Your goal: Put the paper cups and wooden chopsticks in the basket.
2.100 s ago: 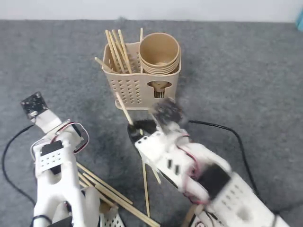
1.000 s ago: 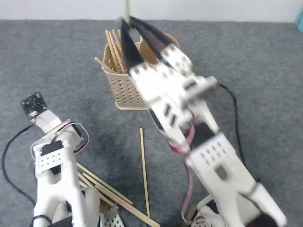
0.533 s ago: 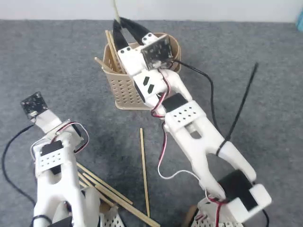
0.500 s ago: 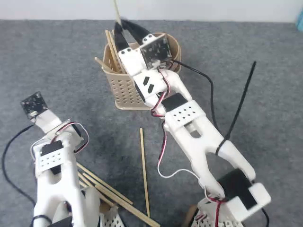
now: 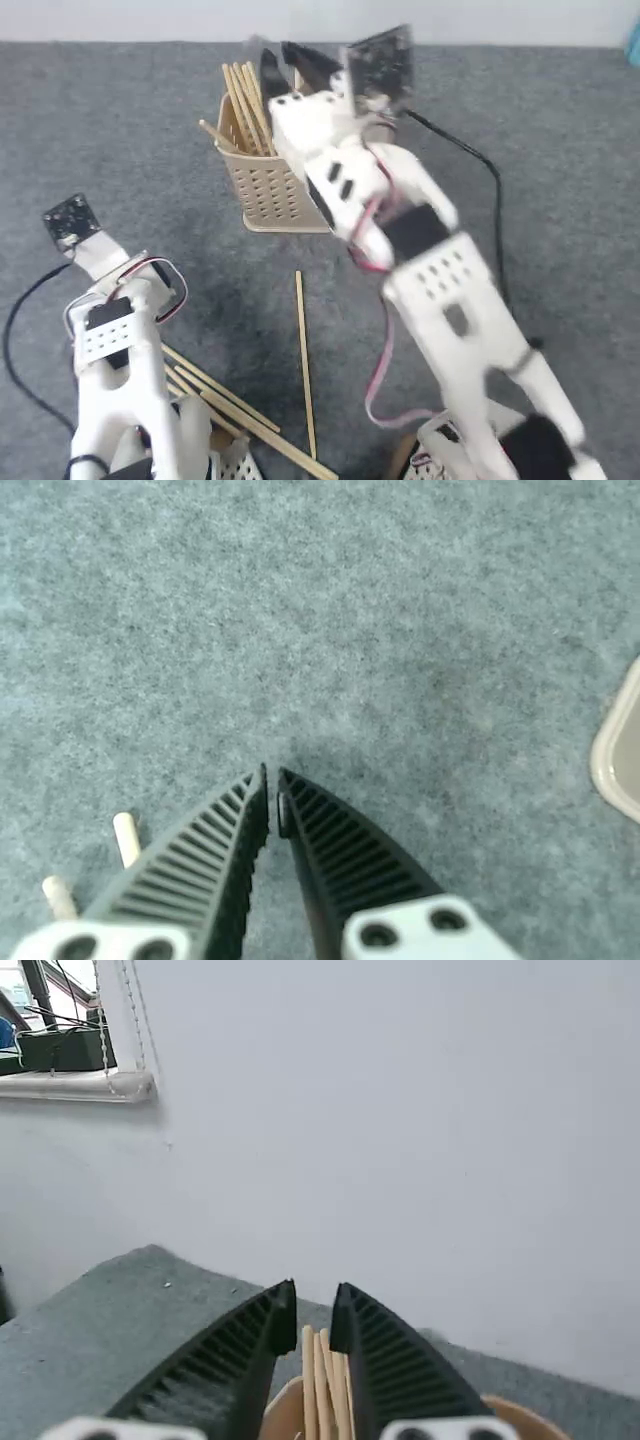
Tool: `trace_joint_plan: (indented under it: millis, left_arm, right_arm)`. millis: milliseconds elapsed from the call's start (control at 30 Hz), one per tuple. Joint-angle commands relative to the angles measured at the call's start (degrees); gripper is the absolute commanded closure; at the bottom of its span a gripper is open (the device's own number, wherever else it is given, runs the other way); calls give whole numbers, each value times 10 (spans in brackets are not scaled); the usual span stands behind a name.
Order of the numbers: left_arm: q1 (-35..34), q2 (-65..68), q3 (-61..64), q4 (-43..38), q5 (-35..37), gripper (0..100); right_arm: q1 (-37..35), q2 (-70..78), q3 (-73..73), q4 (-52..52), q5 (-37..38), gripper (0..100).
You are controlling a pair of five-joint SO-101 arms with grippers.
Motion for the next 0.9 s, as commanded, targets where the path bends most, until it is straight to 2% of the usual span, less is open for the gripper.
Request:
trace_joint_plan:
  millis: [0,233,367,500,633,733,867]
  left_arm:
    - [5,1,-21,-13,-1,985]
    - [4,1,-20,-13,-1,985]
    - [4,1,-20,-13,-1,985]
    - [4,1,-20,-13,-1,985]
    - [4,1,-19,-13,-1,985]
    - [4,1,-19,-13,-1,985]
    - [4,1,-19,-13,-1,985]
  right_arm:
    - [-5,-102,-18,138,-44,950]
    - [-6,-212,68,310,-52,950]
    - [-31,-266,169,357,-52,950]
    - [-90,-310,287,365,-52,950]
    - [-150,-311,397,309,-80,950]
    - [-154,-285,468,209,-161,950]
    - [-142,-221,513,103,-211,950]
